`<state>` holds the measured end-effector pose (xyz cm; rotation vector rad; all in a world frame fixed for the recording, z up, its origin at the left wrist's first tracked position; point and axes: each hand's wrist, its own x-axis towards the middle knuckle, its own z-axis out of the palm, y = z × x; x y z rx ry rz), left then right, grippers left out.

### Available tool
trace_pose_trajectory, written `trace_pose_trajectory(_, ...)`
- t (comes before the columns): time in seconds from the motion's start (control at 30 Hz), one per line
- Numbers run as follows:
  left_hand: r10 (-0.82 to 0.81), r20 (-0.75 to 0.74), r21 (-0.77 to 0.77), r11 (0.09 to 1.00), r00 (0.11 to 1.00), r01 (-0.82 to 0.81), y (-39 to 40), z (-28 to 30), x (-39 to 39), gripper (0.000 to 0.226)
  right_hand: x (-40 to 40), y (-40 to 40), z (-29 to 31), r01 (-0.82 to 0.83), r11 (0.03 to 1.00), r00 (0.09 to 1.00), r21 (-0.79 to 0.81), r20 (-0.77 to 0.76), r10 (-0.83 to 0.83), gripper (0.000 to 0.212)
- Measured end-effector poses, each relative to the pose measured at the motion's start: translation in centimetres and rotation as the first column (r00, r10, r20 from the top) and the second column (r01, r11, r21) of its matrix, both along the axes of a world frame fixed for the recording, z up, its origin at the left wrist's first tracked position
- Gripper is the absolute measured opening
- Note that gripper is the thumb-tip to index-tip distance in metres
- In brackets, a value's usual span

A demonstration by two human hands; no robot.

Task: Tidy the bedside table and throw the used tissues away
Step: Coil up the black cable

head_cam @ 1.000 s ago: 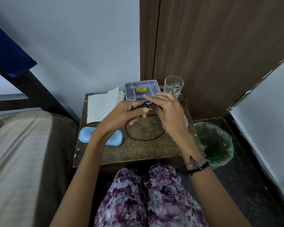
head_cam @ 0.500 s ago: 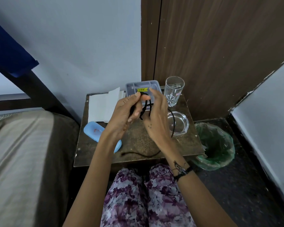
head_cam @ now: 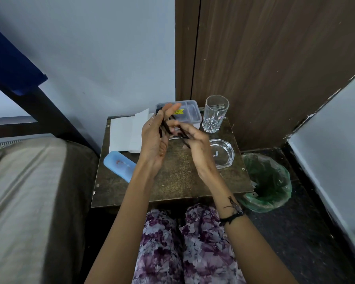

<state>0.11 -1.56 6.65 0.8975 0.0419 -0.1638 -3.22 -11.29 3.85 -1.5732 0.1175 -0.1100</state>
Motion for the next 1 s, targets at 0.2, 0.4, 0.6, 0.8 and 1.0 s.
trace_pose_trajectory(0.2,0.14,-0.014,-0.031,0.99,0.99,-0.141,-0.8,-0.3,0.9,0.018,-0.1,0.1,-0.7,-0.013,0.954,0.992,0.301,-0.115,0.05,0.034)
trace_pose_trajectory(0.4,0.255,-0.092,-0.091,0.961,0.963,-0.263,-0.9,-0.5,1.8,0.038,-1.6,0.4,-1.4,-0.006,0.997,0.994,-0.073,-0.106,-0.001,0.035)
trace_pose_trajectory(0.6,0.215,0.114,0.396,0.886,0.97,-0.243,0.0,-1.1,1.8,0.044,-2.0,-0.5,-0.6,-0.045,0.941,0.999,-0.336,-0.027,0.038,0.02)
trace_pose_trajectory(0.8,-0.169,0.382,0.853,0.444,0.909,-0.275,0.6,-1.1,0.4,0.034,-1.3,-2.0,1.2,0.243,0.653,0.959,-0.717,0.28,-0.048,0.025)
trace_pose_trajectory(1.0,-0.22,0.314,0.89,0.406,0.924,-0.206,0.8,-0.9,0.2,0.025,-1.0,-2.4,2.2,0.408,0.423,0.905,-0.809,0.419,-0.073,0.027)
